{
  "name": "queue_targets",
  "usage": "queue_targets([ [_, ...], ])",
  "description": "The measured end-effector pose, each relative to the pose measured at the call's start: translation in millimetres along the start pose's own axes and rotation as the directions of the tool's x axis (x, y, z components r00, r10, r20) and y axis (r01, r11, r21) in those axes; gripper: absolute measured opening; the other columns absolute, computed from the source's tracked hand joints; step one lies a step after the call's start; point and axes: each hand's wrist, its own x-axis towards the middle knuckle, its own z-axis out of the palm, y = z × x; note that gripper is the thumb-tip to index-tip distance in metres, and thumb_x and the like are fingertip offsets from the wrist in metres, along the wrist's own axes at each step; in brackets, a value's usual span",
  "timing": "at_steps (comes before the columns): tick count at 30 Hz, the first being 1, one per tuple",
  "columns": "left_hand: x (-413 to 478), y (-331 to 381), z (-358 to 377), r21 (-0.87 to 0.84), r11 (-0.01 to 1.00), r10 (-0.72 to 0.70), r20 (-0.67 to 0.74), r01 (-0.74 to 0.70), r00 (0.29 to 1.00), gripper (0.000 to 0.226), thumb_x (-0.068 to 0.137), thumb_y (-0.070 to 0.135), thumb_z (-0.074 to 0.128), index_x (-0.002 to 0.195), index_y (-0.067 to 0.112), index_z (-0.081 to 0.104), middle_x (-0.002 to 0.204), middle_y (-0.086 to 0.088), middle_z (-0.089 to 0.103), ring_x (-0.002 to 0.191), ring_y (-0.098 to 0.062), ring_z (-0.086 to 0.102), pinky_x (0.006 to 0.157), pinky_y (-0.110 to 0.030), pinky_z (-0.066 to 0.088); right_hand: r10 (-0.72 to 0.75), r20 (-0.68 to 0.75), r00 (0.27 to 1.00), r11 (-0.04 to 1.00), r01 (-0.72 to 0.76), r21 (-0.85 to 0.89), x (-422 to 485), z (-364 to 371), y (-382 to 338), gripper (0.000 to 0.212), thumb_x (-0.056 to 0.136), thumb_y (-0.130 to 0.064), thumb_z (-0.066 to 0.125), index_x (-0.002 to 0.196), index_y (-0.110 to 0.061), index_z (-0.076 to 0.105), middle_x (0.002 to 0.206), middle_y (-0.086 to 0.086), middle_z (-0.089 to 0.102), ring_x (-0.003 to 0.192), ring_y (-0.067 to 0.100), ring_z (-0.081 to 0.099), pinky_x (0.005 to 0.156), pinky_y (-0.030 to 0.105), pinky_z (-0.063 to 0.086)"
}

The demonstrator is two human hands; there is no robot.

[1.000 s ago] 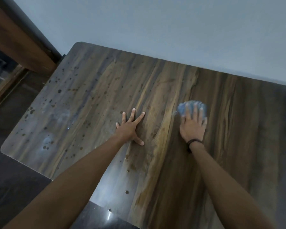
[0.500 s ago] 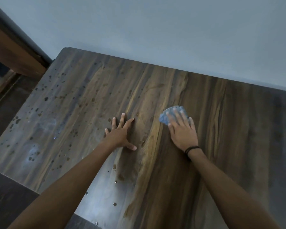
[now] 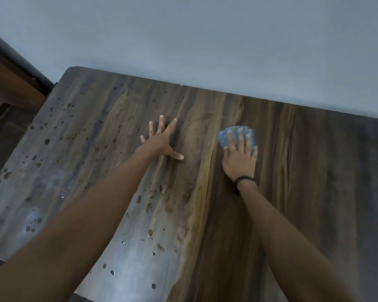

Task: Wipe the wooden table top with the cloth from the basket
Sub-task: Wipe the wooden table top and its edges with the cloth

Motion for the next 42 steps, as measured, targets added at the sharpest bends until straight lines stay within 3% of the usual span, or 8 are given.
queue_targets([
  [4, 16, -2, -7, 0.023, 1.000, 0.003, 0.043, -0.004, 0.999, 0.144, 0.056, 0.060, 0.089, 0.151, 0.050, -0.019, 0.155, 0.006, -0.043, 0.143, -0.035, -0.036, 0.110, -0.074, -0.004, -0.274, 0.042, 0.961, 0.960, 0.276, -0.056, -37, 13, 1, 0.052, 0.107, -0.039, 0.027, 0.159, -0.036, 0.023, 0.167, -0.003, 0.020, 0.155, 0.022, 0.012, 0.121, 0.055, 0.020],
  [9, 28, 4, -19, 0.011, 1.000, 0.008, 0.037, -0.008, 0.999, 0.142, 0.058, 0.061, 0.088, 0.152, 0.050, -0.018, 0.155, 0.005, -0.043, 0.143, -0.035, -0.036, 0.110, -0.075, -0.003, 0.068, -0.011, 0.998, 0.998, -0.068, 0.019, 34, -12, 8, 0.055, 0.108, -0.037, 0.028, 0.161, -0.034, 0.014, 0.170, -0.002, 0.004, 0.156, 0.022, -0.002, 0.123, 0.053, 0.004],
  [14, 39, 0, -15, 0.018, 1.000, -0.020, 0.070, 0.018, 0.997, 0.145, 0.055, 0.058, 0.091, 0.150, 0.053, -0.019, 0.155, 0.008, -0.043, 0.143, -0.035, -0.037, 0.110, -0.074, -0.004, -0.279, 0.062, 0.958, 0.957, 0.283, -0.060, -2, 2, 7, 0.053, 0.107, -0.040, 0.025, 0.160, -0.036, 0.018, 0.168, -0.004, 0.013, 0.155, 0.022, 0.006, 0.122, 0.056, 0.015],
  [19, 40, 1, -16, 0.020, 1.000, -0.021, 0.068, 0.020, 0.997, 0.147, 0.054, 0.055, 0.092, 0.150, 0.053, -0.019, 0.155, 0.007, -0.043, 0.142, -0.037, -0.037, 0.109, -0.075, -0.004, 0.115, -0.004, 0.993, 0.993, -0.114, 0.033, 80, -27, 23, 0.055, 0.108, -0.038, 0.027, 0.160, -0.035, 0.013, 0.170, -0.003, 0.003, 0.156, 0.023, -0.002, 0.124, 0.055, 0.004],
  [24, 41, 11, -20, 0.059, 0.997, -0.059, 0.098, 0.054, 0.993, 0.151, 0.055, 0.049, 0.094, 0.149, 0.051, -0.024, 0.154, 0.006, -0.045, 0.142, -0.039, -0.036, 0.109, -0.077, 0.002, -0.186, 0.025, 0.982, 0.981, 0.187, -0.046, 22, -1, 2, 0.054, 0.108, -0.038, 0.030, 0.160, -0.034, 0.017, 0.169, -0.003, 0.009, 0.156, 0.022, 0.003, 0.123, 0.053, 0.009],
  [30, 45, 30, -25, 0.134, 0.980, -0.168, 0.149, 0.148, 0.974, 0.155, 0.060, 0.041, 0.094, 0.145, 0.043, -0.036, 0.151, -0.002, -0.049, 0.141, -0.047, -0.033, 0.110, -0.077, 0.015, 0.169, -0.028, 0.985, 0.984, -0.168, 0.055, 120, -30, 8, 0.056, 0.108, -0.035, 0.027, 0.161, -0.034, 0.010, 0.170, -0.002, -0.003, 0.156, 0.023, -0.006, 0.124, 0.054, 0.001],
  [35, 48, 37, -26, 0.143, 0.979, -0.170, 0.172, 0.146, 0.970, 0.155, 0.062, 0.038, 0.093, 0.143, 0.039, -0.039, 0.150, -0.007, -0.050, 0.139, -0.051, -0.033, 0.110, -0.077, 0.016, -0.174, 0.015, 0.985, 0.984, 0.175, -0.032, 83, -12, -3, 0.053, 0.108, -0.037, 0.029, 0.160, -0.036, 0.017, 0.169, -0.006, 0.009, 0.156, 0.020, 0.003, 0.123, 0.052, 0.008],
  [42, 42, 31, -26, 0.103, 0.989, -0.116, 0.142, 0.102, 0.983, 0.155, 0.060, 0.036, 0.095, 0.148, 0.041, -0.032, 0.151, -0.004, -0.049, 0.141, -0.049, -0.033, 0.106, -0.079, 0.019, -0.015, 0.011, 1.000, 1.000, 0.015, -0.008, 134, -18, -21, 0.056, 0.108, -0.037, 0.027, 0.161, -0.035, 0.009, 0.169, -0.004, -0.002, 0.156, 0.021, -0.005, 0.123, 0.052, 0.001],
])
